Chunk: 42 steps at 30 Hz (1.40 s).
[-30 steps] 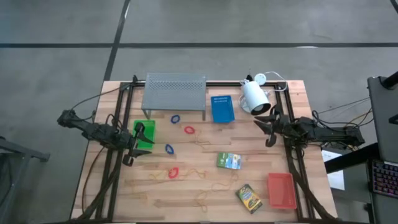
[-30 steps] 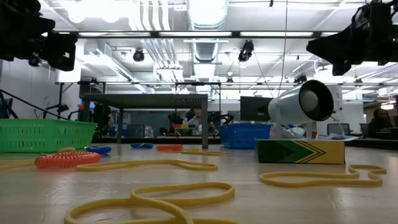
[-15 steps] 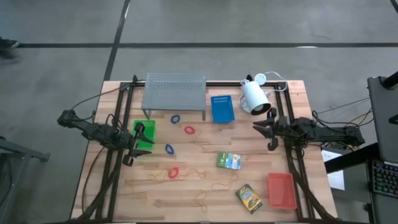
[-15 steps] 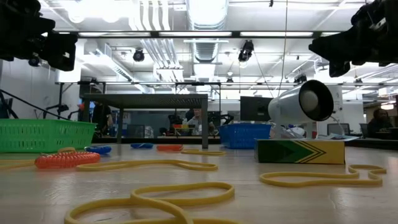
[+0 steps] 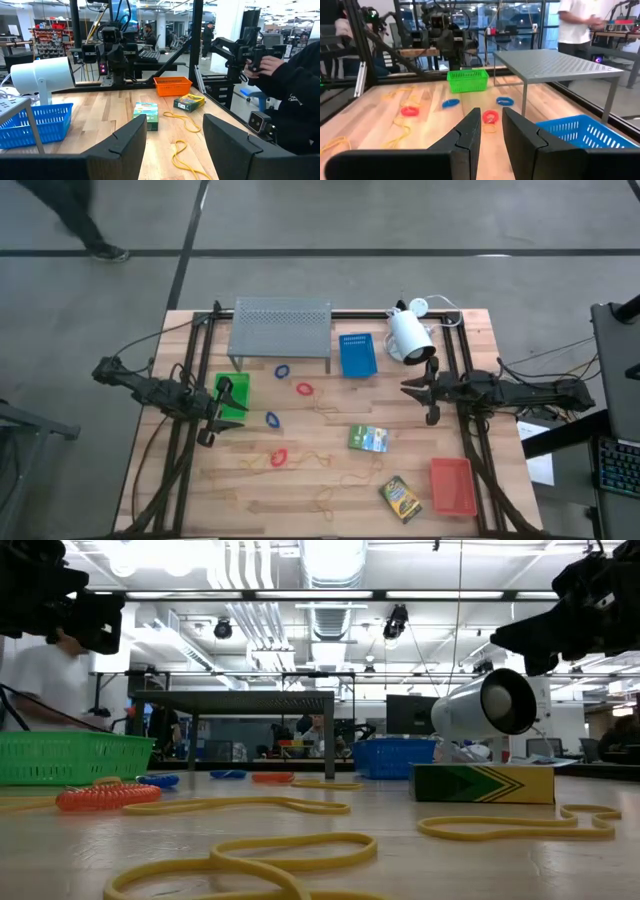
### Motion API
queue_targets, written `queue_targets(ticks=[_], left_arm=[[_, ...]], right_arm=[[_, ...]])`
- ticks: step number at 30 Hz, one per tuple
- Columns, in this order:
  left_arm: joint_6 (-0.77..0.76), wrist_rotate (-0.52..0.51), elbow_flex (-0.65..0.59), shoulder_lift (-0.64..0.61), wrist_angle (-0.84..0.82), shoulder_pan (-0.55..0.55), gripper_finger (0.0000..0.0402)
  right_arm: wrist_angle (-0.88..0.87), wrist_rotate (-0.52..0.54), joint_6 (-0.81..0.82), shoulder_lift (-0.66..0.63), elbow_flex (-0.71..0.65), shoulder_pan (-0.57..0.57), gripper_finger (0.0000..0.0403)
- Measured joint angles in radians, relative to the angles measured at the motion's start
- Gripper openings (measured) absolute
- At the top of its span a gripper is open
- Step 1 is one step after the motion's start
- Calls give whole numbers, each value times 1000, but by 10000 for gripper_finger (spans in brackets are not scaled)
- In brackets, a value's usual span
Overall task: Pick & Place Office Desk Supplies
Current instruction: Put the yellow rubber band into the blue bin
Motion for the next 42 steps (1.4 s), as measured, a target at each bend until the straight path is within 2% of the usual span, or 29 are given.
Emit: queue_targets(ticks=[9,15,21,32,42], left_arm=[[0,0,0,0,0,0,200],[0,0,0,0,0,0,201],[0,0,0,0,0,0,201],[0,0,0,-1,0,0,201],[0,0,0,-1,0,0,200]], right_arm=[[246,29,-66,188,2,0,79],[238,29,-86,334,116,0,79],[135,29,-155,511,275,0,79],[120,27,-195,834,493,0,79],[54,25,-152,1068,641,0,80]])
